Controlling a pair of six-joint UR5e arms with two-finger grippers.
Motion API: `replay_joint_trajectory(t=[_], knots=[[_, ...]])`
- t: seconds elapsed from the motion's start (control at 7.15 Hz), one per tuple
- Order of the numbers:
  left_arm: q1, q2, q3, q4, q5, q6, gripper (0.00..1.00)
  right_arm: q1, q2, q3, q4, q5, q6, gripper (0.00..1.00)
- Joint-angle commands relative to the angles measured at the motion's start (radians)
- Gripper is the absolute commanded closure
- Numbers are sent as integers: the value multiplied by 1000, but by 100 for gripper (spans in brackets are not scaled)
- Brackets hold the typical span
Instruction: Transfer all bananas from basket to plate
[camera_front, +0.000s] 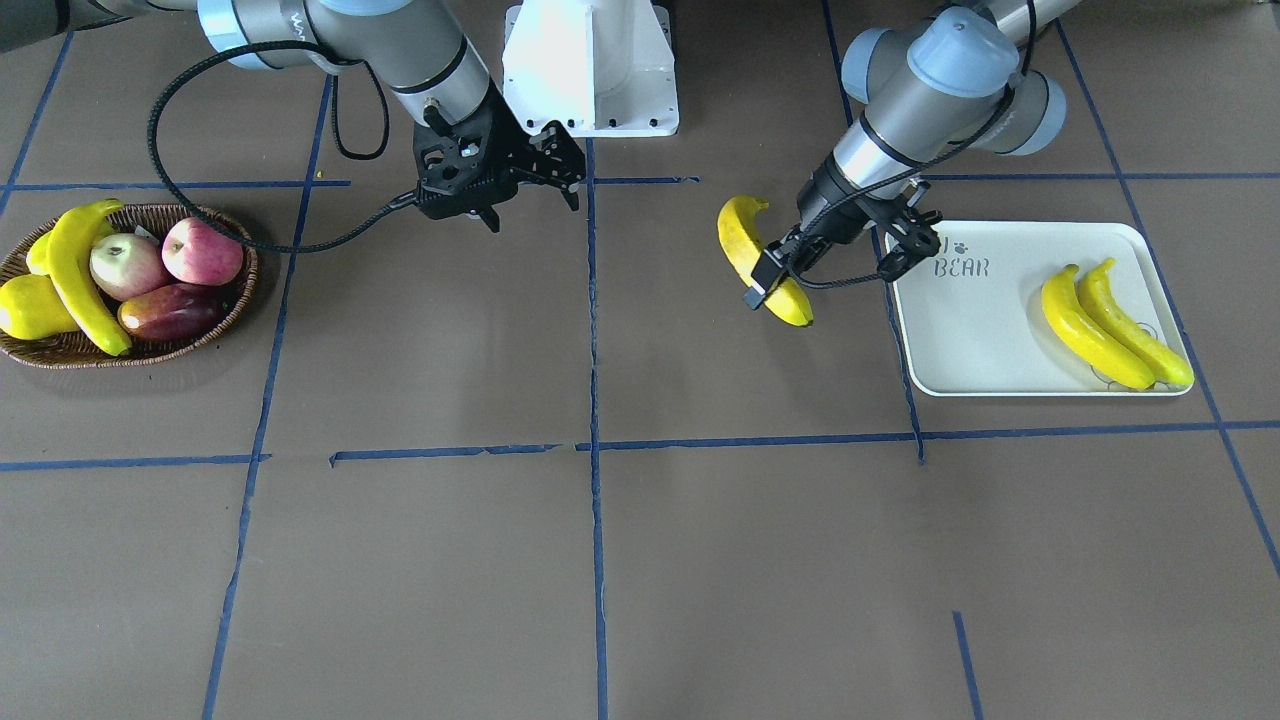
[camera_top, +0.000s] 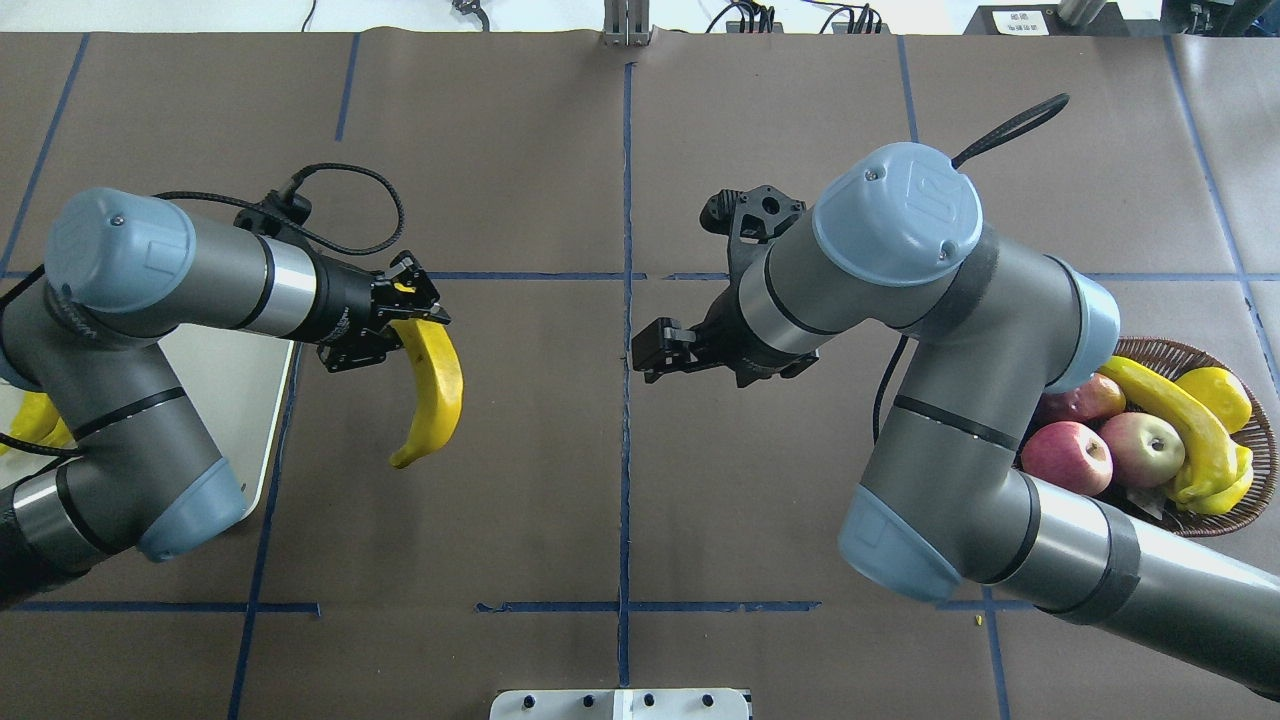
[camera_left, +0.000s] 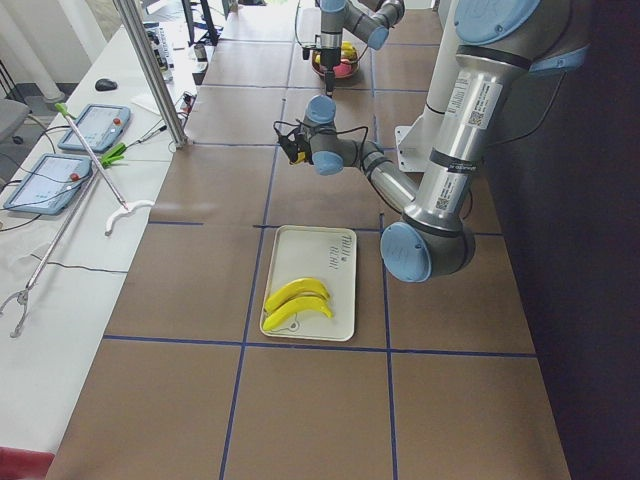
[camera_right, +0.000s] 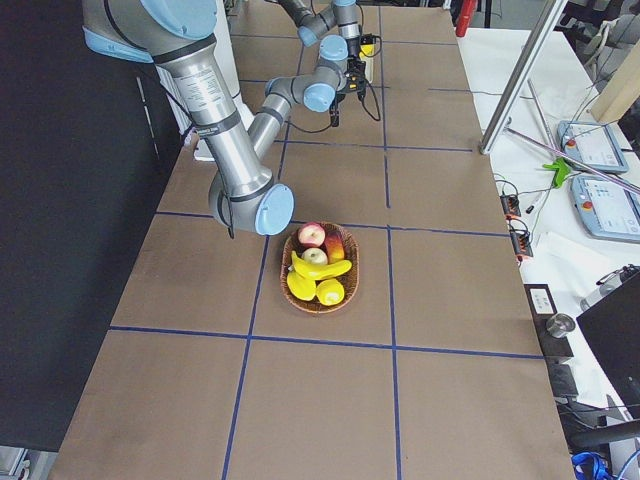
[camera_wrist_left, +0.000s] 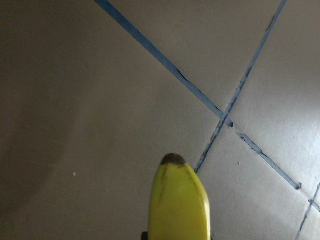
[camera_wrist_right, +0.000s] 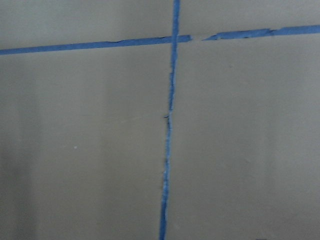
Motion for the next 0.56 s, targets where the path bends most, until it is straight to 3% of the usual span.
replay_joint_trajectory(t=[0.0,0.42], knots=[[-65,142,-16,48,-7,14,100,54,-39,35,-183,0,-181,0],[-164,298,2,46,-6,194,100,97,-147,120,-235,6,-329,0]])
